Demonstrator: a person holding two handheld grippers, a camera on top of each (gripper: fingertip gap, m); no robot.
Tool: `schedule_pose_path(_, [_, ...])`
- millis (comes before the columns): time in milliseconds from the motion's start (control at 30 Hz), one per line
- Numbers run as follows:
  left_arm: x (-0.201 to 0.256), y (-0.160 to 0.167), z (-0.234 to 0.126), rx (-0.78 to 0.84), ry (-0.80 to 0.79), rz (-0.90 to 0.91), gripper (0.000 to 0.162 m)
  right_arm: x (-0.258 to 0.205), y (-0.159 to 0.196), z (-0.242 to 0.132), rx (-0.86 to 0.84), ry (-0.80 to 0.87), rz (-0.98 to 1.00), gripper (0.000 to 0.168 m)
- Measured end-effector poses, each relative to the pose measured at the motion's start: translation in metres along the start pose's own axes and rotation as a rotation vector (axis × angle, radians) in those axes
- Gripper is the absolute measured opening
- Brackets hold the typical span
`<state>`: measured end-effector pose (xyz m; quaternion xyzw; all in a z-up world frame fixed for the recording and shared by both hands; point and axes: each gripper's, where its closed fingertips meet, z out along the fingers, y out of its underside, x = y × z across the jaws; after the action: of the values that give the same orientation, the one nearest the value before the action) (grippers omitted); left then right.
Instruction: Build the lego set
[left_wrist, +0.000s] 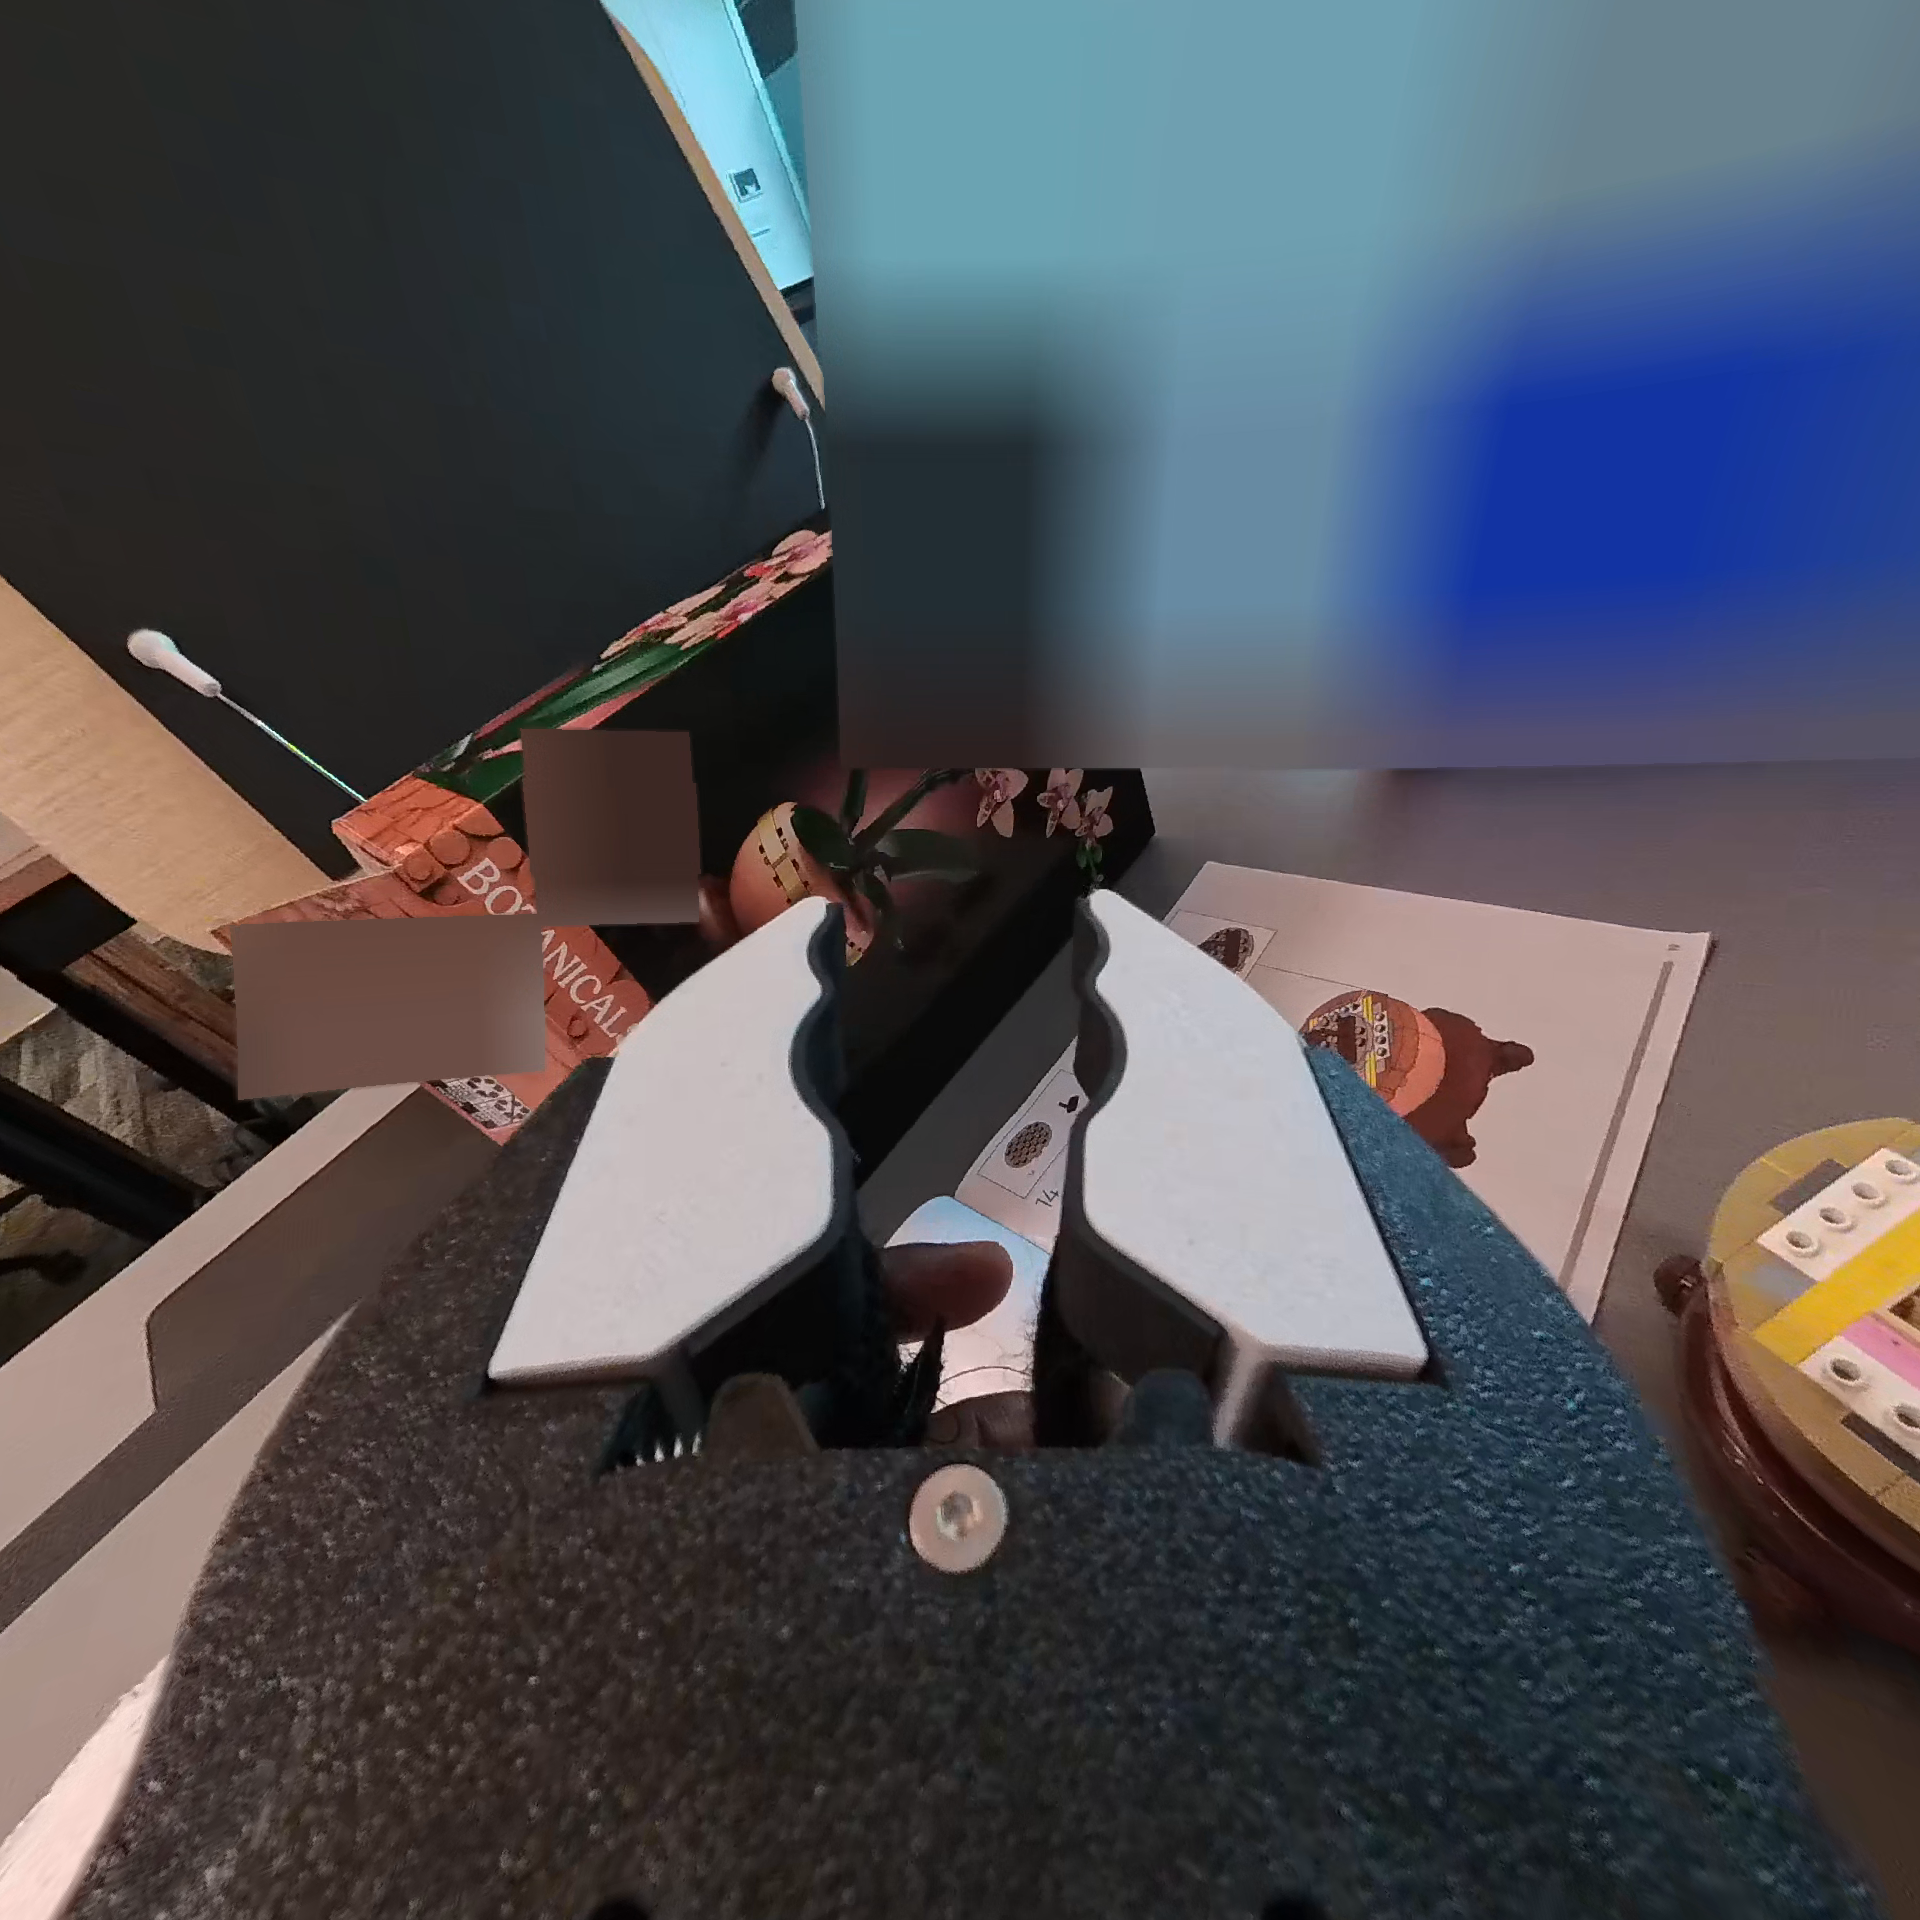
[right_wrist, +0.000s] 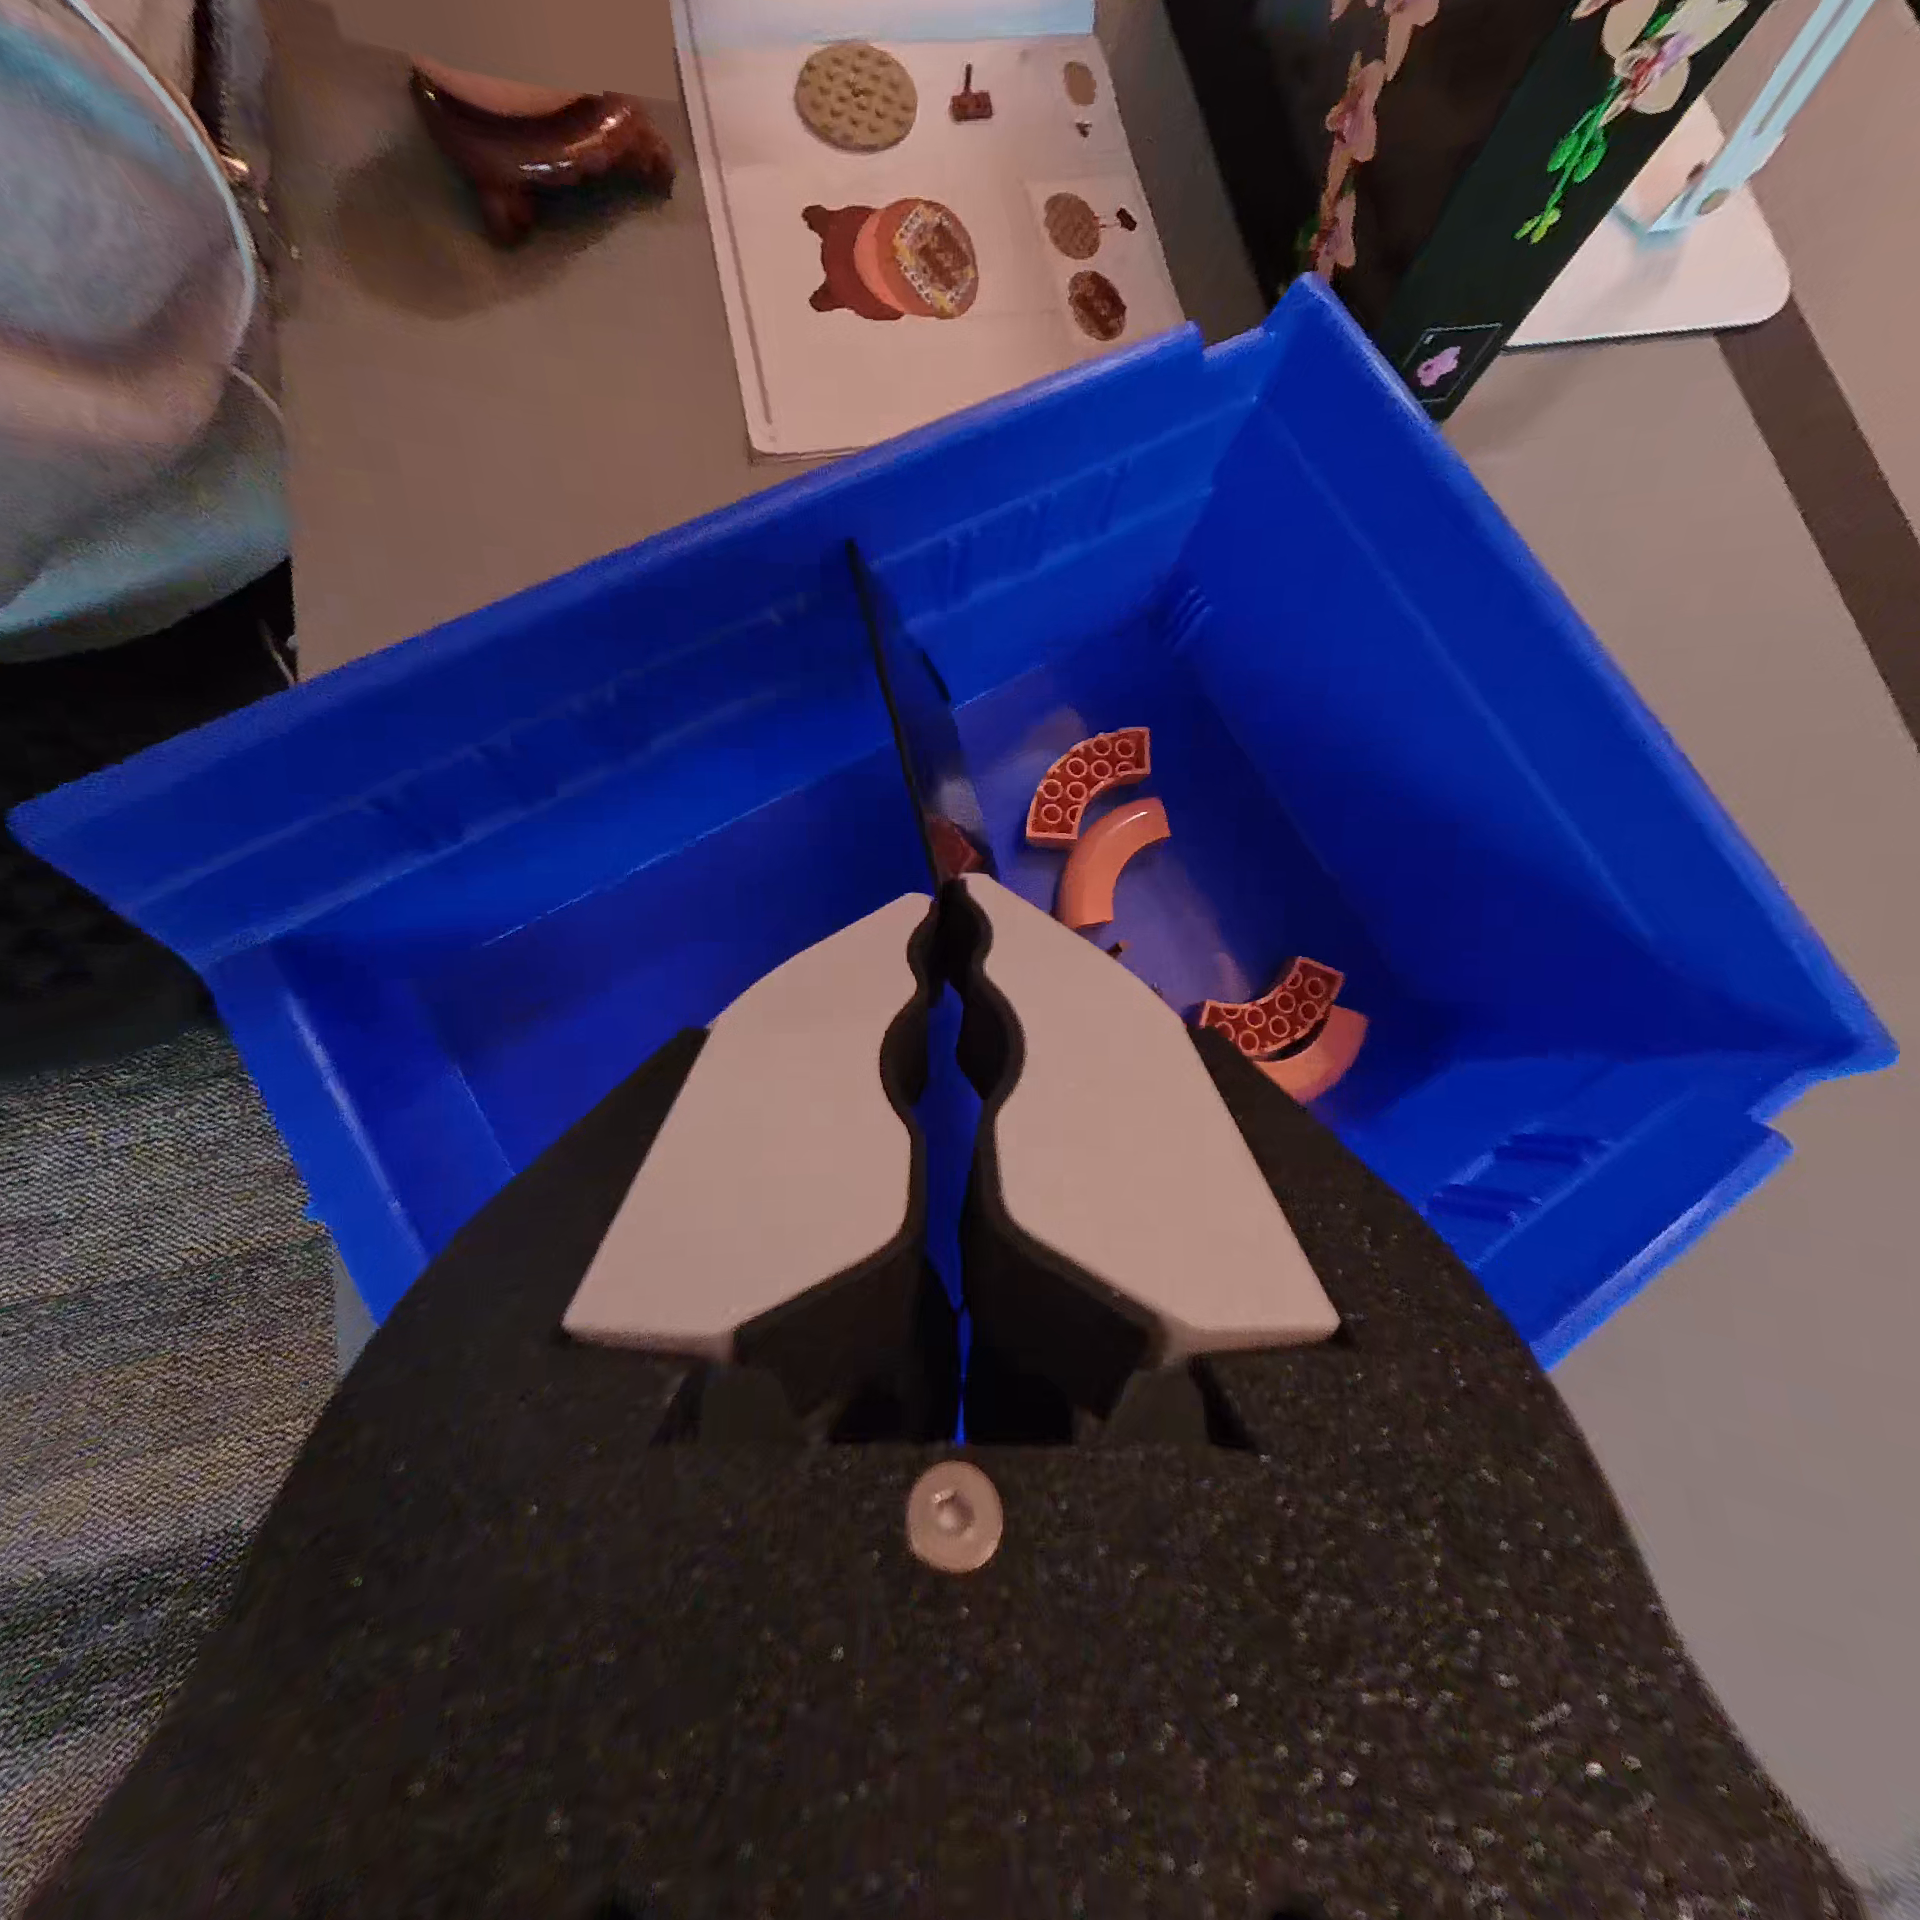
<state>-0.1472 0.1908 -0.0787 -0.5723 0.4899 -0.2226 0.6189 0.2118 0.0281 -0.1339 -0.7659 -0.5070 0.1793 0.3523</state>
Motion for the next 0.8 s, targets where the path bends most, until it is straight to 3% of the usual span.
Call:
schedule_pose_path(233, [0.005,-0.005,0.001,0.005,0.016,0.016,0.042,0.000,-0.001,-0.015,0.082,-0.164,0.063,0.000])
schedule_pose_path(533, [0.015,-0.008,0.003,0.008,0.047,0.045,0.042,-0.039,0.014,-0.003,-0.257,-0.529,0.127,0.000])
schedule_pose_path(633, [0.013,-0.008,0.001,0.014,0.040,0.038,0.043,-0.040,0.011,-0.003,-0.285,-0.499,0.175,0.002])
schedule_pose_path(667, [0.012,-0.008,0.000,0.019,0.037,0.031,0.043,-0.032,0.004,0.002,-0.244,-0.431,0.182,0.009])
schedule_pose_path(700, [0.011,-0.008,0.000,0.024,0.035,0.026,0.043,-0.024,-0.004,0.008,-0.210,-0.344,0.195,0.029])
schedule_pose_path(733, [0.011,-0.008,0.000,0.026,0.034,0.023,0.043,-0.011,-0.007,0.014,-0.205,-0.219,0.210,0.061])
schedule_pose_path(767, [0.011,-0.008,0.000,0.026,0.034,0.023,0.043,-0.002,-0.006,0.017,-0.234,-0.099,0.195,0.078])
schedule_pose_path(800, [0.011,-0.007,0.000,0.025,0.034,0.025,0.043,0.006,-0.001,0.018,-0.277,0.021,0.151,0.083])
